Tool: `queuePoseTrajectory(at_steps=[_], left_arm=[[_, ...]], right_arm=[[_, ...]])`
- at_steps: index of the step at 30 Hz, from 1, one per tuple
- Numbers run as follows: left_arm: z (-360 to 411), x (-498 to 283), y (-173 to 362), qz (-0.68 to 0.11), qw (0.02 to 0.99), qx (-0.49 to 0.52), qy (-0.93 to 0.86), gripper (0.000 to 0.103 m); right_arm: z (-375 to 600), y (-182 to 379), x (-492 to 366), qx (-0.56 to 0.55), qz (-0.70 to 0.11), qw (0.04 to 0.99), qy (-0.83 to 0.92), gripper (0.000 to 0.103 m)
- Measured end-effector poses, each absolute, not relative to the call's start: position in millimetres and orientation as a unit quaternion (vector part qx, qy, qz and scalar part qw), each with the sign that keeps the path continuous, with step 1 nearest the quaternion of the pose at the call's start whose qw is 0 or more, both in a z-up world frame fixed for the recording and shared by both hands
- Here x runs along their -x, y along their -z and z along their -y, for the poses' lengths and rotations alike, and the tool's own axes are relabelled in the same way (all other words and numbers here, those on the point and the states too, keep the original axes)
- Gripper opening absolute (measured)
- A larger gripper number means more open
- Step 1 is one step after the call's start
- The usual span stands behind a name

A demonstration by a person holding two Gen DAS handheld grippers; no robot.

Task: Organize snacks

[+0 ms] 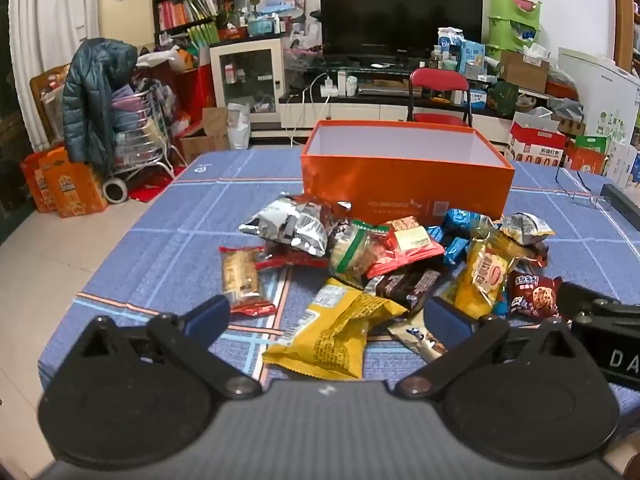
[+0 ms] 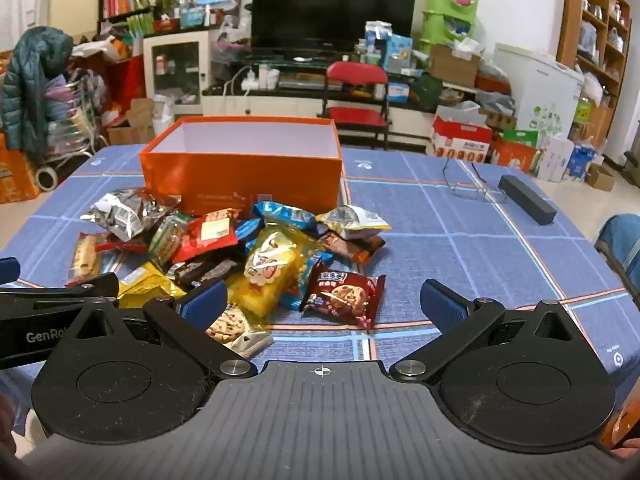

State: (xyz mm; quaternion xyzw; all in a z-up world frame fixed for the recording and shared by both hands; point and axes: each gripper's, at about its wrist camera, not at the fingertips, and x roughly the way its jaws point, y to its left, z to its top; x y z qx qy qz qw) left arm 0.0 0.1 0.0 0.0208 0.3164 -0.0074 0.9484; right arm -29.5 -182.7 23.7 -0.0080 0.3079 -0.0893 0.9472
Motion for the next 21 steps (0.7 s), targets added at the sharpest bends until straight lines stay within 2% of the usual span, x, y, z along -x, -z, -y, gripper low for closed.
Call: queuePoseTrajectory(at_steps=[21], left_arm=[[-17,-5,3,-0.322,0.947,-0.018,0.0,0.102]], right_arm=[[184,-26,28,0.0,-0.296,0.953,0.067,0.096]])
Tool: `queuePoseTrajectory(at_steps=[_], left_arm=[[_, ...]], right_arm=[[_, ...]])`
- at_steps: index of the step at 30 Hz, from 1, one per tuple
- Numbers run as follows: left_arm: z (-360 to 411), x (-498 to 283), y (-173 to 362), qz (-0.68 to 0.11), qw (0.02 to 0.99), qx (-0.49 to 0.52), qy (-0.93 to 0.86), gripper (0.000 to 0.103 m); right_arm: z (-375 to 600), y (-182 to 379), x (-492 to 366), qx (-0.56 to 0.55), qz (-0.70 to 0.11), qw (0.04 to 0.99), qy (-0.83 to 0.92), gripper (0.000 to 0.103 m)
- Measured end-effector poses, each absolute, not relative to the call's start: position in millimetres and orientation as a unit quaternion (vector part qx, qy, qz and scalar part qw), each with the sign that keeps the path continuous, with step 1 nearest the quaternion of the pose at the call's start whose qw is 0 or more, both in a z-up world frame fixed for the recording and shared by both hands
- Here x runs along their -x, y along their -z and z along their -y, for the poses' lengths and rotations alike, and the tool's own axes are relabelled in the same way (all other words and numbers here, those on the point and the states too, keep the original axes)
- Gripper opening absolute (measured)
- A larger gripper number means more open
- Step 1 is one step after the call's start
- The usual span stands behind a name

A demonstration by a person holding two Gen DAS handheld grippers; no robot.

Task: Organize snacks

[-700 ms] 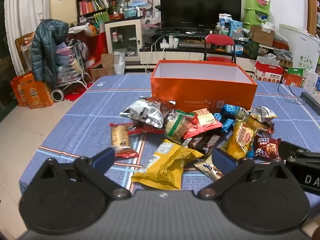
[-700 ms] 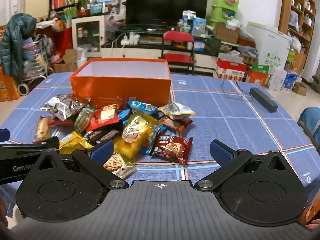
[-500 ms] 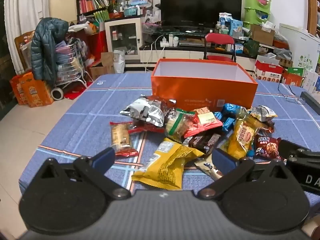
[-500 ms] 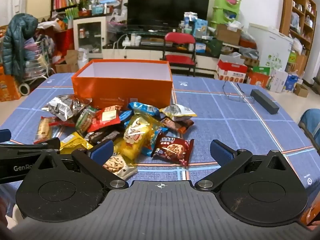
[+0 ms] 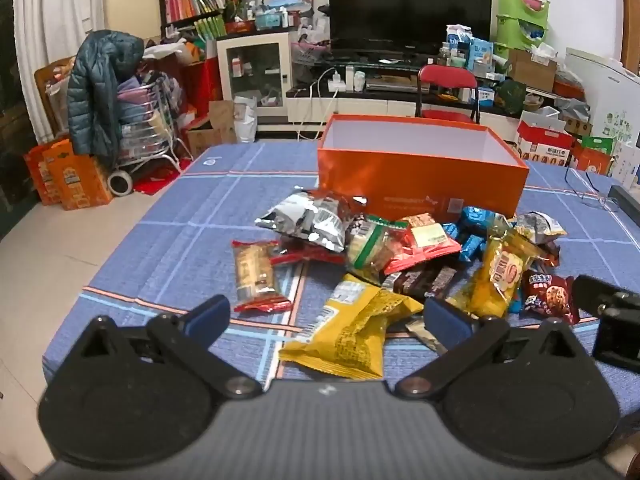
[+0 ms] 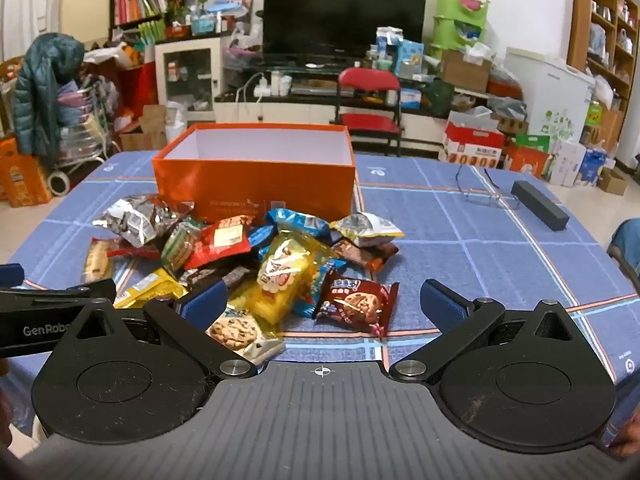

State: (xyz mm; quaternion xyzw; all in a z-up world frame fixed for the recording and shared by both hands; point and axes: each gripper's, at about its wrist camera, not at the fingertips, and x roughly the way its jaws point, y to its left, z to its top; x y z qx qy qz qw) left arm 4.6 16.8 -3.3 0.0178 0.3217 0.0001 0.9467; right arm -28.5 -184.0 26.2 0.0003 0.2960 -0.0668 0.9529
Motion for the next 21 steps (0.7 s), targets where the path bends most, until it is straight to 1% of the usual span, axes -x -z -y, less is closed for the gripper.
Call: queuePoseTrajectory(at_steps=[4,9,12,15,18,21], left_arm=[[-24,-3,1,-0.317,0.948,-0.021,-0.004,0.102],[-39,2,-4,-0.295,0.955,-0.04,-0.012,0.102],[-57,2,-10,-0.287,0.957,-0.039,-0.002,0.102],[-74,-3,-15,-0.278,0.96,-0.01,0.008,0.102],[-84,-16,-16,-0.281,0.96,0.019,0.011,0.102],[-77,-26,-15,-0.275,0.961,0.002,0.009,0.102]], right_arm=[[181,-30,31,0.003,-0.281,0.958,0.057,0.096],[195,-46,48,0.012,-0.226,0.973,0.038,0.096],[221,-52,54,-0.019,-0.195,0.98,0.021,0.096],[244,-58,48,-0.059,-0.181,0.982,-0.009,0.096],[245,-60,38,-0.047,-0.161,0.985,-0.026,0.096],[231,-56,28,-0.016,-0.145,0.988,-0.047,0.096]])
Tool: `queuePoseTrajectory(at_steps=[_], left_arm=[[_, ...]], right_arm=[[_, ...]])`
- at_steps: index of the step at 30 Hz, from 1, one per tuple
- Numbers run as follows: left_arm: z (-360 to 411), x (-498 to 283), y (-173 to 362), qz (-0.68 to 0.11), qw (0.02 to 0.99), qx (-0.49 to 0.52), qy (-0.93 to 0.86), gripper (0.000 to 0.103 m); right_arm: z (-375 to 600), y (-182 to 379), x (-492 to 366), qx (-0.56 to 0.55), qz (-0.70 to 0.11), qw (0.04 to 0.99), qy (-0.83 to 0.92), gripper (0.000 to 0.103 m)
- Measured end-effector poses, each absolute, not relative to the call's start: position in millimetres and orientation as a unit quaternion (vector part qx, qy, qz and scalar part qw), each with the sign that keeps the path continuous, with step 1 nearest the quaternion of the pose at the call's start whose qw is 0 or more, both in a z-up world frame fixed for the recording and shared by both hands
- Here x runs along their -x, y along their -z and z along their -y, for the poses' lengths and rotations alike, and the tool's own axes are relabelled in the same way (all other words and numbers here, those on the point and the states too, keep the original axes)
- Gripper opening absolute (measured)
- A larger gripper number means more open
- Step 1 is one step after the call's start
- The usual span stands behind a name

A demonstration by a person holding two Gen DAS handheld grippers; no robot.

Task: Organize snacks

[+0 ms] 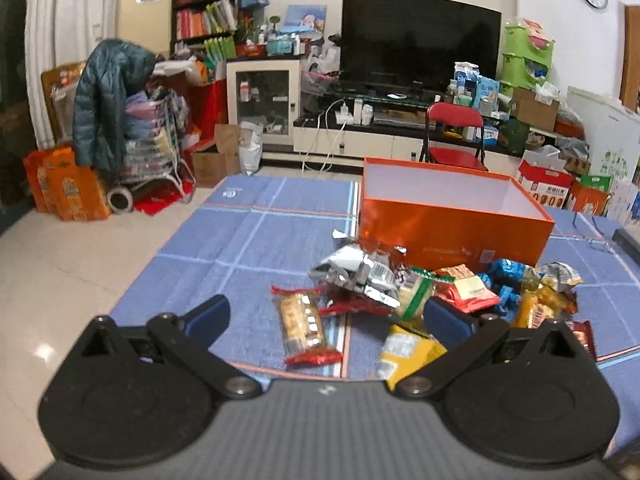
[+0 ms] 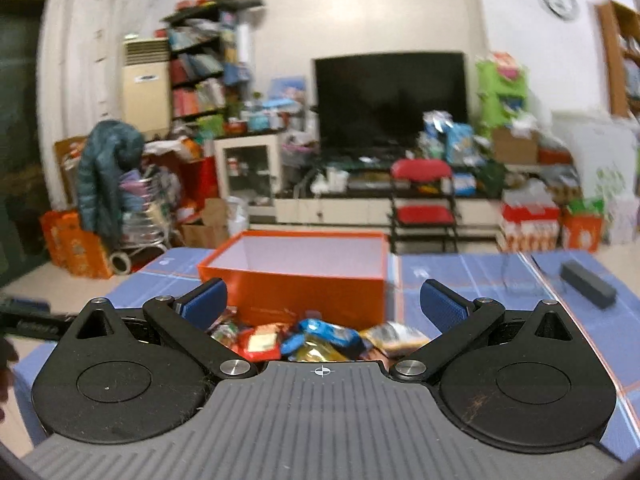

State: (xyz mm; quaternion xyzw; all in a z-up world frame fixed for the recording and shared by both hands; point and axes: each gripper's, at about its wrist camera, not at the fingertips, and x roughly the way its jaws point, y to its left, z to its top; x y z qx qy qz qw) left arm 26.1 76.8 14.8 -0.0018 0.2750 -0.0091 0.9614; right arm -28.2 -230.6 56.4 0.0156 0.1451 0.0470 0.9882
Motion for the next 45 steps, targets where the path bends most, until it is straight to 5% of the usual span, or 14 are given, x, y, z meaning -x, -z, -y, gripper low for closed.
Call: queuePoseTrajectory(at_steps=[6,9,23,37,45], left_arm=[[-68,-40,10,-0.291,0.957,-0.006,0.009,0.102],[-66,-48,19,-0.318,0.948,0.004,0.015,0.102],[-57,-52,25,-0.322,0.947,-0.003,0.013,0.102],[-51,-51,30,-0.33,0.944,-0.008,0.023,0.102],[-74,-46,30,-0.318,0.947,0.006,0.038,0.102]], right_arm=[[182,-33,17,0.071,-0.115,0.988,-0.074,0.096],[159,-23,3,0.1,-0.166,0.979,-0.065,0.096],[183,14,-38,0.005,-0.301,0.954,-0.009,0.096],[174,12,-43,0.018,-0.303,0.953,-0.014,0.095],[251,-2,-19,0.032,-0.218,0.975,-0.032,0.095]])
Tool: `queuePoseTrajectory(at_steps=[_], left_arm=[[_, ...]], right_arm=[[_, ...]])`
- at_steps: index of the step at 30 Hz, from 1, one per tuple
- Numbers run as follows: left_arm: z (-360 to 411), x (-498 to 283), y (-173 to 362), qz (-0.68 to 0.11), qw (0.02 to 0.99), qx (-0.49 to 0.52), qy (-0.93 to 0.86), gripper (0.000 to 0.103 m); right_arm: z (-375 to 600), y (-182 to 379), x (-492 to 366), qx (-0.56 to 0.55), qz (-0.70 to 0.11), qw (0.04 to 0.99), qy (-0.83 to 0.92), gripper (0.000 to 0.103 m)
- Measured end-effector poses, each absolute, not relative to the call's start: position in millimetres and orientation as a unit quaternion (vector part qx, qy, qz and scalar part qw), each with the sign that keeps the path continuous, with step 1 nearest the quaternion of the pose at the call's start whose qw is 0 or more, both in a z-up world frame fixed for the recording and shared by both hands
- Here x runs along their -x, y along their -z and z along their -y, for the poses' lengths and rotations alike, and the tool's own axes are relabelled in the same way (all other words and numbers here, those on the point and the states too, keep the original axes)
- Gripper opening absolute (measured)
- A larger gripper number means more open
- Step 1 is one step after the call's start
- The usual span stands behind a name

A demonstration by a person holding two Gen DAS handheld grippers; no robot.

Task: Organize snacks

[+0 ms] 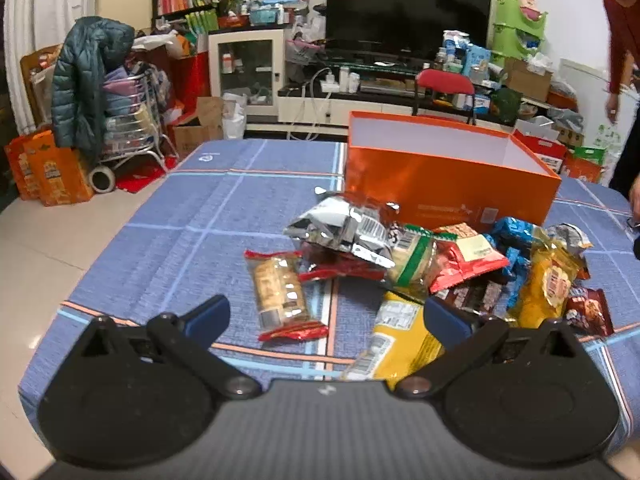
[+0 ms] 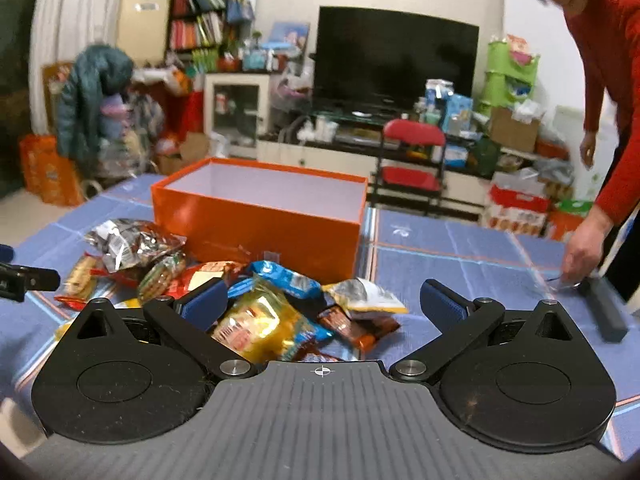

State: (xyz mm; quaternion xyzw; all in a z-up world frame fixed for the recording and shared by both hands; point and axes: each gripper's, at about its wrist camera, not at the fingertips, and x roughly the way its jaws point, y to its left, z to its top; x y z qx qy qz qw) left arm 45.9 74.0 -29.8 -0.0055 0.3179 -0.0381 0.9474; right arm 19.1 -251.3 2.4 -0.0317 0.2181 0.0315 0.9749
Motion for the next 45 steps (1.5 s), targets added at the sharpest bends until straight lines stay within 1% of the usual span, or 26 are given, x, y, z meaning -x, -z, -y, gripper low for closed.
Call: queuePoseTrajectory(at_steps=[3,4,5,7,10,11,12,15,18,19,21,25,27,29,30,31,34,38,42,44,45], left_arm=[[-74,-41,38,-0.322,0.945,-0.007,0.063,0.102],[-73,-39,40,-0.321,0.945,-0.012,0.066,0.102],[-71,-39,42,-0.321,0.944,-0.016,0.07,0.102],[-70,-39,43,-0.32,0.944,-0.013,0.077,0.102],[-70,-38,46,-0.318,0.944,0.004,0.087,0.102],[-69,-37,46,-0.32,0.944,0.009,0.083,0.102],[-66,-38,48,-0.321,0.944,0.012,0.076,0.102],[-55,-39,50,-0.319,0.944,0.007,0.088,0.102],[-44,-36,50,-0.302,0.946,-0.036,0.109,0.102],[-40,-35,52,-0.295,0.947,-0.057,0.114,0.102],[-33,-34,58,-0.296,0.945,-0.081,0.117,0.102],[-28,-47,65,-0.313,0.937,-0.049,0.149,0.102],[-25,-55,70,-0.318,0.934,-0.052,0.155,0.101],[-23,-64,77,-0.324,0.931,-0.049,0.164,0.099],[-25,-70,80,-0.332,0.927,-0.039,0.172,0.095],[-25,-74,83,-0.341,0.923,-0.029,0.178,0.094],[-30,-83,90,-0.358,0.917,-0.007,0.175,0.094],[-26,-82,92,-0.353,0.919,-0.033,0.174,0.094],[-22,-86,98,-0.371,0.91,-0.027,0.18,0.094],[-21,-88,100,-0.372,0.91,-0.022,0.183,0.089],[-22,-89,100,-0.374,0.909,-0.017,0.182,0.082]], right_arm=[[272,12,-13,-0.008,-0.213,0.976,-0.042,0.094],[272,16,-14,-0.011,-0.213,0.976,-0.042,0.092],[270,20,-16,-0.008,-0.211,0.977,-0.045,0.09],[262,29,-23,0.016,-0.215,0.975,-0.054,0.089],[248,42,-37,0.068,-0.233,0.966,-0.084,0.081],[245,45,-41,0.067,-0.244,0.964,-0.087,0.076],[244,46,-44,0.051,-0.251,0.963,-0.085,0.074],[234,47,-54,-0.01,-0.265,0.961,-0.072,0.072],[220,52,-59,-0.046,-0.265,0.962,-0.053,0.073],[214,56,-61,-0.052,-0.271,0.959,-0.056,0.069],[201,62,-66,-0.04,-0.28,0.958,-0.047,0.067],[189,69,-78,-0.051,-0.292,0.954,-0.035,0.066],[188,72,-82,-0.06,-0.3,0.952,-0.031,0.065],[190,74,-87,-0.071,-0.31,0.948,-0.033,0.056],[189,75,-88,-0.071,-0.313,0.947,-0.029,0.053],[189,76,-90,-0.071,-0.317,0.946,-0.026,0.051],[187,80,-94,-0.074,-0.326,0.942,-0.028,0.051],[185,82,-97,-0.07,-0.326,0.943,-0.024,0.053],[184,84,-103,-0.079,-0.33,0.94,-0.025,0.053],[185,85,-104,-0.082,-0.33,0.94,-0.026,0.053],[185,85,-105,-0.081,-0.331,0.94,-0.026,0.053]])
